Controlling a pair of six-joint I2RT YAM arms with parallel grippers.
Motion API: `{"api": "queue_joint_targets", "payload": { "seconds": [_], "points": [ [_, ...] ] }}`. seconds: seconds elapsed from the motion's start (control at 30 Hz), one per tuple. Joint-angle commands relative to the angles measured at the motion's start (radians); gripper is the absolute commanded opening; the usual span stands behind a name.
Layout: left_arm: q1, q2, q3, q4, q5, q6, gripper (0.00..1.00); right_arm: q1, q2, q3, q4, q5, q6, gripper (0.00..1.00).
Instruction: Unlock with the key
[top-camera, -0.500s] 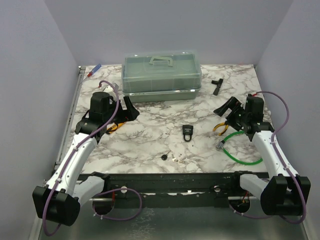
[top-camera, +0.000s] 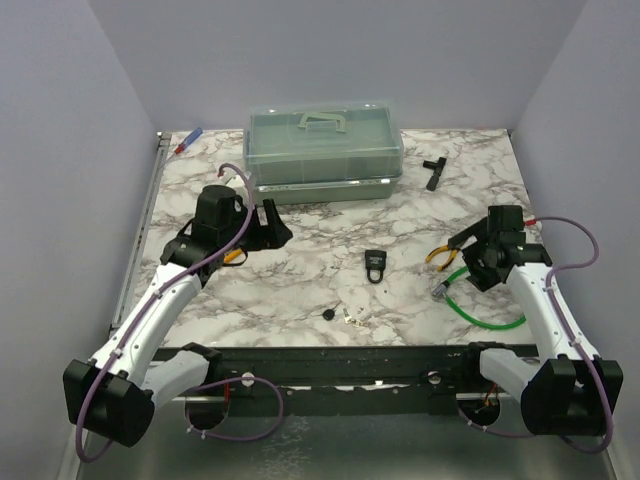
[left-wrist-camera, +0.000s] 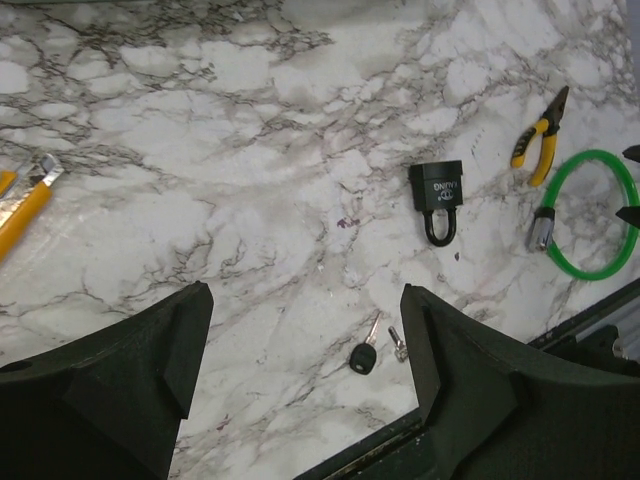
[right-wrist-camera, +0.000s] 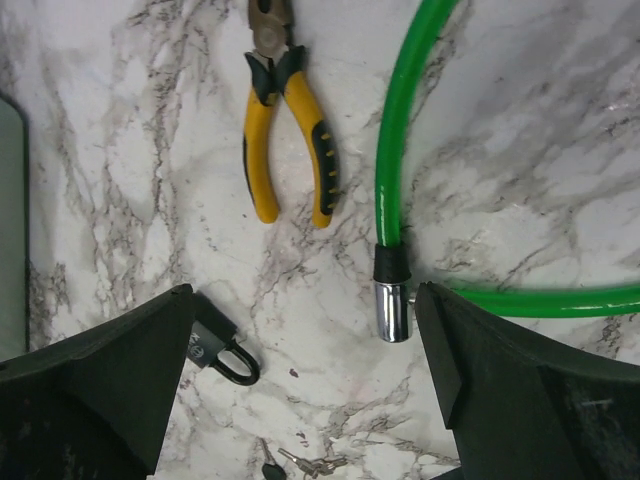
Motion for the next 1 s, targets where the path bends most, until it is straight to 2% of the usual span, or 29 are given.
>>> {"api": "queue_joint_targets", "payload": {
  "seconds": [0.0,0.1,0.17,0.27,0.4,0.5,0.77,0.87,0.97],
  "points": [
    [-0.074,0.026,0.002,0.011,0.036,0.023,0.81,-0.002,-0.023,-0.057,-0.041,-0.003,0.039,0.99],
    [-0.125,0.042,0.003,0.012,0.039,0.030,0.79,-0.001,-0.045,-0.096,0.042,-0.128,-0.044,0.92],
    [-0.153,0.054,0.002,0.013,0.028,0.033,0.77,0.009,-0.070,-0.119,0.109,-0.209,-0.113,0.84],
    [-0.169,0.065,0.002,0.010,0.004,0.036,0.76,0.054,-0.098,-0.125,0.169,-0.288,-0.202,0.83],
    [-0.170,0.069,0.005,0.006,-0.033,0.043,0.75,0.216,-0.145,-0.135,0.244,-0.328,-0.279,0.83],
    [-0.169,0.072,0.007,-0.001,-0.067,0.048,0.74,0.343,-0.117,-0.136,0.301,-0.362,-0.306,0.81],
    [-0.169,0.071,0.014,-0.009,-0.118,0.056,0.74,0.796,0.111,-0.035,0.314,-0.160,-0.370,0.76],
    [-0.168,0.069,0.014,-0.012,-0.134,0.057,0.74,0.904,0.198,0.015,0.285,-0.099,-0.395,0.75],
    [-0.168,0.068,0.015,-0.014,-0.142,0.057,0.74,0.955,0.246,0.035,0.277,-0.067,-0.404,0.72]
  ]
}}
